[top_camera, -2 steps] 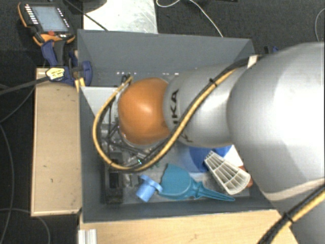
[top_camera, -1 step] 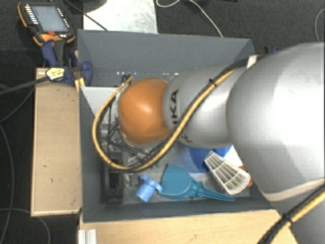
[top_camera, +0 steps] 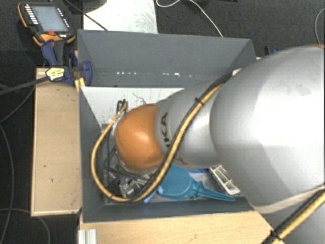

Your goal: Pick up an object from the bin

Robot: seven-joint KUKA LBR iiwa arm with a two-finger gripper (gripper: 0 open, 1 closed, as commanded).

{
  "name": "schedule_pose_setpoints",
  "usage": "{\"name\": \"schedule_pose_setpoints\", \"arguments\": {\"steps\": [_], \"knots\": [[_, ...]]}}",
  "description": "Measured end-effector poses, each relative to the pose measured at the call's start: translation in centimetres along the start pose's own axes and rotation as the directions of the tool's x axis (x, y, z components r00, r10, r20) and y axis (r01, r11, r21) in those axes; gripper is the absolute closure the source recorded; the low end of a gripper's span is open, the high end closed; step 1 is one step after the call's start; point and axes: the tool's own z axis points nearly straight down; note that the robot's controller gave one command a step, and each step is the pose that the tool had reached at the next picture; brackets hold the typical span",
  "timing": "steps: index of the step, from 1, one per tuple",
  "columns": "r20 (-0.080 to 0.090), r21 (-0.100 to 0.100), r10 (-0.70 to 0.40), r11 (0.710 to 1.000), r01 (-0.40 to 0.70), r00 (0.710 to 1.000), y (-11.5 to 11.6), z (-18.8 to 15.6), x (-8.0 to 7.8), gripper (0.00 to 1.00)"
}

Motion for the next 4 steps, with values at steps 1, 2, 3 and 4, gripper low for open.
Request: {"name": "schedule_pose_setpoints", "arguments": {"steps": [1,2,3,4], "knots": [[0.0,0.0,0.003,1.0,-0.003,1.0,0.0,0.0,0.0,1.0],[0.005,0.001,0.026,1.0,-0.026,1.0,-2.1,-8.9,0.7,1.0],[0.004,0.0,0.097,0.995,-0.097,0.995,-2.5,-15.7,-0.9,1.0],[-0.004,-0.001,0.081,0.997,-0.081,0.997,-3.7,-23.6,-1.1,1.0]]}}
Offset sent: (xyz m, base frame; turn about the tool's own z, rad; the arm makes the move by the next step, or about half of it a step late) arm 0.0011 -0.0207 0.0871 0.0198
